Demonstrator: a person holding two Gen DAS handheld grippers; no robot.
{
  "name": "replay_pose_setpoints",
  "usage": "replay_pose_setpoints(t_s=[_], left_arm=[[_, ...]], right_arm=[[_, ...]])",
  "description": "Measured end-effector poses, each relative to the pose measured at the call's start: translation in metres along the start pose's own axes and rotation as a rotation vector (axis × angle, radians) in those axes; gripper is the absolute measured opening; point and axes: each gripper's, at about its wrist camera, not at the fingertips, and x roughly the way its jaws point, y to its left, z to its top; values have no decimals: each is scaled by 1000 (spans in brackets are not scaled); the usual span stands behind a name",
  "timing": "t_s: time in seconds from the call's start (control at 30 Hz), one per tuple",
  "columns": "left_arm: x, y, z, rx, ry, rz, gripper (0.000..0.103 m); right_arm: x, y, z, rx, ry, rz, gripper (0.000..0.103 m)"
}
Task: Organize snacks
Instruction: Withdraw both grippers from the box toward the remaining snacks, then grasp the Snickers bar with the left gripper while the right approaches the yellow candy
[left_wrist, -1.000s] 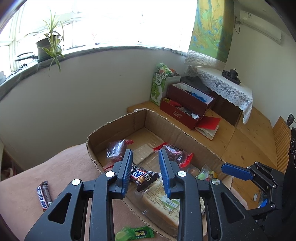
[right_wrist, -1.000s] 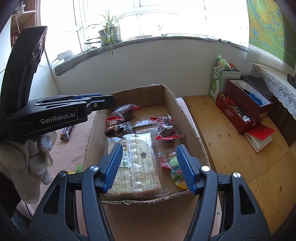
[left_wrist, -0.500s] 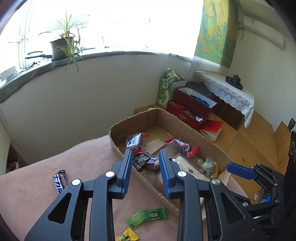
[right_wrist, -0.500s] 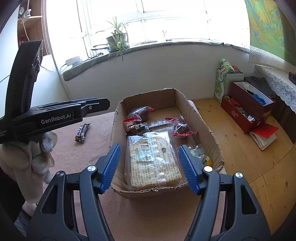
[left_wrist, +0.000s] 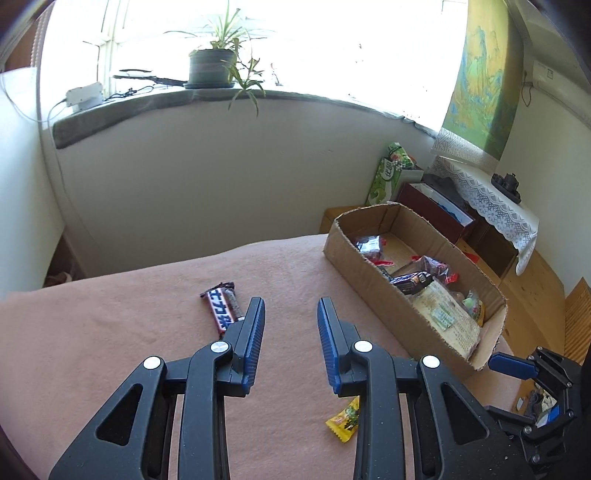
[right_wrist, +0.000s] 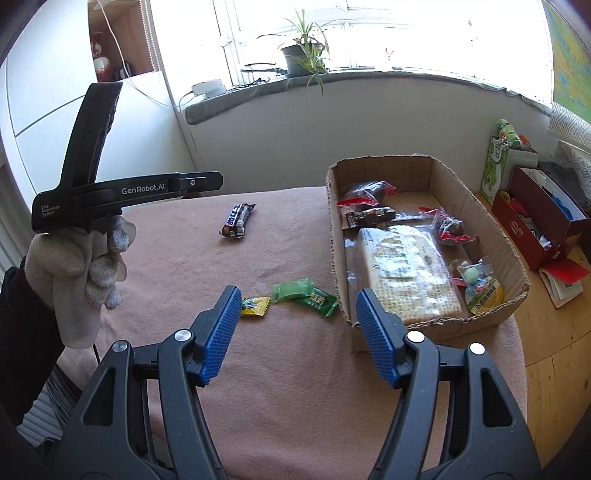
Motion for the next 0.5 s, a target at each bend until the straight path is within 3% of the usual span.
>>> replay_pose_setpoints(t_s=[0.23,0.5], left_arm=[[1,35,-19,-72,30,18,28],[8,54,-27,-111,50,19,45]], right_arm=[[35,35,-20,-30,103,74,67],[78,51,-20,-25,166,50,67]])
